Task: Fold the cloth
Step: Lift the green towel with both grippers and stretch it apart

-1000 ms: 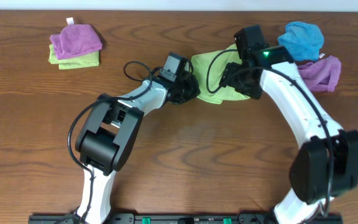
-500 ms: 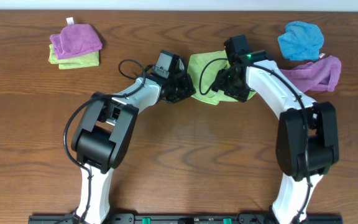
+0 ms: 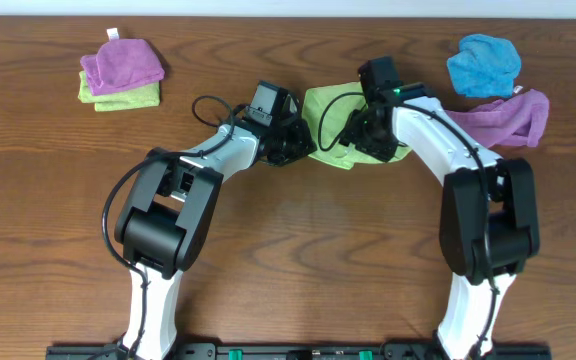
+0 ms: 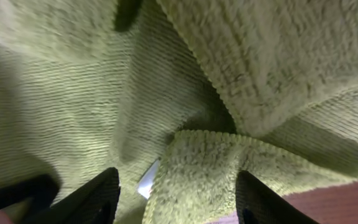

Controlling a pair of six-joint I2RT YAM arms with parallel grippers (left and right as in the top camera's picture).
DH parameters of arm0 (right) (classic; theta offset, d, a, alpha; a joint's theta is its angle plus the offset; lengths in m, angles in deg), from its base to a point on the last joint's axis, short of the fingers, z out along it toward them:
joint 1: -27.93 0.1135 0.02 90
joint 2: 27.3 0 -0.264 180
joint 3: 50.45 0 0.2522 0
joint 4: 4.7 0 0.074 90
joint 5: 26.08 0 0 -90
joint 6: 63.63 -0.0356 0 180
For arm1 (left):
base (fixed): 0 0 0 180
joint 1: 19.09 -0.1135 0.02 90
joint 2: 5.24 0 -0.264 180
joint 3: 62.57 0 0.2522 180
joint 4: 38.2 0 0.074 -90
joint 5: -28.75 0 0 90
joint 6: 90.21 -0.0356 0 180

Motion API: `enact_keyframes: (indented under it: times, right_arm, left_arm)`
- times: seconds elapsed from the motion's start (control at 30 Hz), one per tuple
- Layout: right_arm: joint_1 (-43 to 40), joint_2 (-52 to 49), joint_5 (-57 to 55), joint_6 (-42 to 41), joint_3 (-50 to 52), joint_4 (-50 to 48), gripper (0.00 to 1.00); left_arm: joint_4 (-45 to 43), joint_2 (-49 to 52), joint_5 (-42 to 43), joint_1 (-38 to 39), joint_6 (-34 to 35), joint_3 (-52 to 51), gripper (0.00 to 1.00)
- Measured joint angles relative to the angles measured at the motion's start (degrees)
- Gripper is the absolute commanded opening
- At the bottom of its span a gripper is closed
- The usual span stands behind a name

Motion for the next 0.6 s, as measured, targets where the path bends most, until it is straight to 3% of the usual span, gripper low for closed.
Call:
enact_keyframes:
  times: [0.03, 0.2, 0.23, 0.6]
  right_arm:
    - [0.0, -0.4, 0.1, -0.1, 0.0, 0.0, 0.51]
    - [0.0, -1.7, 0.3, -0.3, 0.0, 0.0, 0.05]
    - [0.0, -1.7, 0.3, -0.8, 0.0, 0.1, 0.01]
    - [0.0, -0.8, -2.1, -0.7, -0.1, 8.6, 0.01]
  left_arm:
    - [0.0, 0.0, 0.1, 0.0, 0.0, 0.0, 0.06]
    - [0.3, 0.0, 0.2, 0.0, -0.1, 0.0, 0.05]
    - [0.8, 0.0, 0.2, -0.1, -0.3, 0.0, 0.06]
    - [5.6, 0.0, 1.6, -5.0, -3.9, 0.0, 0.06]
